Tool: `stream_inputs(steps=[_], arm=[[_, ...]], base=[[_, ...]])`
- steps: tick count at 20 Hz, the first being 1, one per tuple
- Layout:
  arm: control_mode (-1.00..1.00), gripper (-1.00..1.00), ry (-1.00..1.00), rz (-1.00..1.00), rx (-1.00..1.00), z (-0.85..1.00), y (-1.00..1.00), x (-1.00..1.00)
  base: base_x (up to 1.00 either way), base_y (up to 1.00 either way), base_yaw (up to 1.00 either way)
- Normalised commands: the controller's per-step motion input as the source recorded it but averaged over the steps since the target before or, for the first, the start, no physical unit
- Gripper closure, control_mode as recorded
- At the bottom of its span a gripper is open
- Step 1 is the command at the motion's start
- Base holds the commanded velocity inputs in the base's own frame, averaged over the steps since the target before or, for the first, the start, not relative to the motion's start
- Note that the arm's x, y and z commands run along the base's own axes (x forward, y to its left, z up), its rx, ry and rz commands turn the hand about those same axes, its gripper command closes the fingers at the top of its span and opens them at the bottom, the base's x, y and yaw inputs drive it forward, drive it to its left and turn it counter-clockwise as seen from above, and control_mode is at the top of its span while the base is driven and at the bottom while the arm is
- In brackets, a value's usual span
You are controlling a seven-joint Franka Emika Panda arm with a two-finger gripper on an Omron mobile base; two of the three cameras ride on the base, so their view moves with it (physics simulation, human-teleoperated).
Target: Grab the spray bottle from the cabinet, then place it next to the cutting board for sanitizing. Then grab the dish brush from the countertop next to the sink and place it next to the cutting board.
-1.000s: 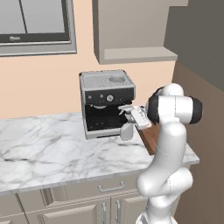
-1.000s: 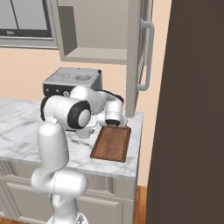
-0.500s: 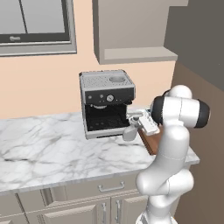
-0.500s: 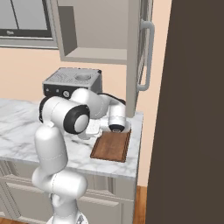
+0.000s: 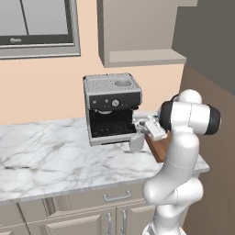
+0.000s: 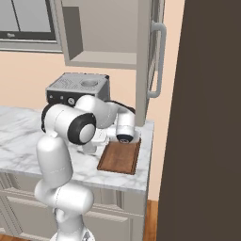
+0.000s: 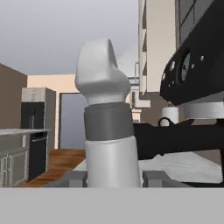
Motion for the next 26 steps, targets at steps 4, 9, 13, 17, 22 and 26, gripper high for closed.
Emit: stream_inputs(steps=[4, 9, 13, 17, 22, 26], arm=[[-1.0, 1.0, 0.14, 0.0, -0.08, -0.36, 0.11, 0.28], [-1.0, 1.0, -0.03, 0.0, -0.04, -0.16, 0.0, -0.01], [-1.0, -1.0, -0.12, 0.0, -0.01, -0.04, 0.0, -0.04], [-1.0, -1.0, -0.06, 0.0, 0.0, 0.0, -0.02, 0.0], [-1.0, -1.0, 0.0, 0.0, 0.0, 0.0, -0.09, 0.04], [-1.0, -1.0, 0.0, 0.0, 0.0, 0.0, -0.26, 0.0]], base=[[0.0, 0.0, 0.0], [0.0, 0.0, 0.0], [0.0, 0.0, 0.0], [0.0, 0.0, 0.0], [0.0, 0.0, 0.0], [0.0, 0.0, 0.0]])
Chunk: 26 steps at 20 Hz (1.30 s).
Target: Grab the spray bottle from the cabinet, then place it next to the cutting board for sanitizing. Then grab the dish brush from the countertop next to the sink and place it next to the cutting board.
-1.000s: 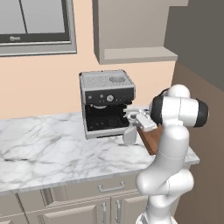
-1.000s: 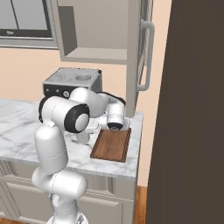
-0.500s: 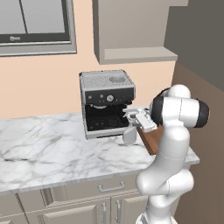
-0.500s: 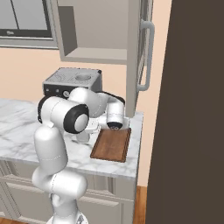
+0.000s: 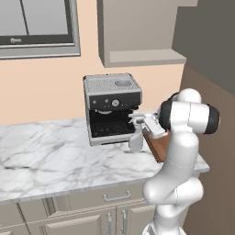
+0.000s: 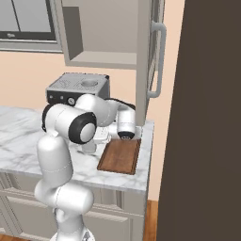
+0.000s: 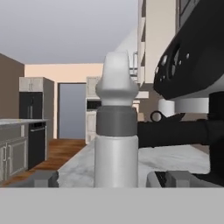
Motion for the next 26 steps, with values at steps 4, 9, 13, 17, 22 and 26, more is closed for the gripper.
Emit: stream_inputs(steps=[4, 9, 13, 17, 22, 26], arm=[[-1.0, -1.0, 0.0, 0.0, 0.0, 0.0, -0.35, -0.03], [-1.0, -1.0, -0.06, 0.0, 0.0, 0.11, -0.19, -0.38], [-1.0, -1.0, -0.12, 0.0, 0.0, 0.2, -0.02, -0.63], [-1.0, -1.0, -0.17, 0.0, 0.0, 0.36, 0.0, -0.88], [-1.0, -1.0, -0.19, -0.02, 0.0, 0.5, 0.0, -0.79], [-1.0, -1.0, -0.25, -0.02, -0.01, 0.61, 0.03, -0.86]], base=[[0.0, 0.0, 0.0], [0.0, 0.0, 0.0], [0.0, 0.0, 0.0], [0.0, 0.0, 0.0], [0.0, 0.0, 0.0], [0.0, 0.0, 0.0]])
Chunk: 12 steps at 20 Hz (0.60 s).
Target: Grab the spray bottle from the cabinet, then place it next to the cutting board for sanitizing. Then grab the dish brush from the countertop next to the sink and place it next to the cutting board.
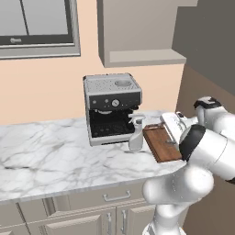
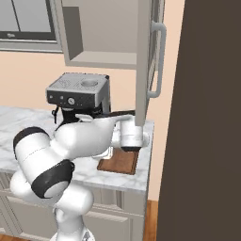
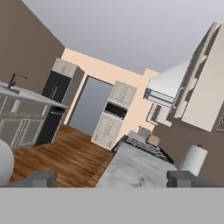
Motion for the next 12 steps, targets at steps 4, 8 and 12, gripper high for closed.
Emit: stream_inputs(steps=[4, 8, 12], arm=[[-1.0, -1.0, -0.21, -0.04, -0.03, 0.67, 0.12, -0.8], [-1.0, -1.0, -0.13, -0.06, -0.18, 0.93, 0.41, -0.79], [-1.0, -1.0, 0.0, -0.13, -0.28, 1.0, 0.38, -0.2]], base=[[0.0, 0.0, 0.0], [0.0, 0.0, 0.0], [0.0, 0.0, 0.0]])
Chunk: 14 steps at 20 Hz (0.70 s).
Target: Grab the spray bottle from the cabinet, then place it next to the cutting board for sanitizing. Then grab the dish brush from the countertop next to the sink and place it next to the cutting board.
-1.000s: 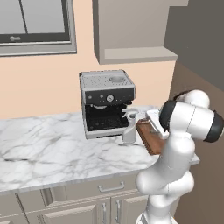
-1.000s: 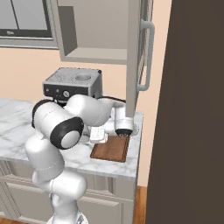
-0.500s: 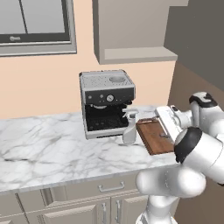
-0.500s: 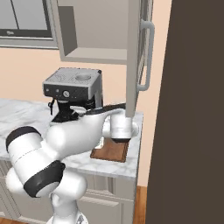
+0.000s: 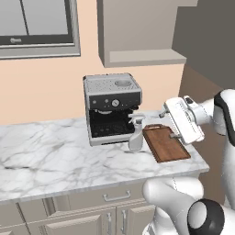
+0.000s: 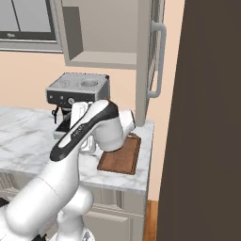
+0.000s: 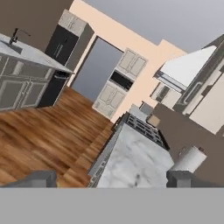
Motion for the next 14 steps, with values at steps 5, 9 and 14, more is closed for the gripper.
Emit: stream_inputs(steps=[5, 9, 14], arm=[[-1.0, -1.0, 0.01, -0.18, -0.32, 1.0, 0.38, -0.02], [-1.0, -1.0, 0.02, -0.43, -0.27, 0.91, 0.14, -0.03], [-1.0, -1.0, 0.03, -0.65, -0.18, 0.4, 0.0, 0.0]], base=[[0.0, 0.0, 0.0], [0.0, 0.0, 0.0], [0.0, 0.0, 0.0]])
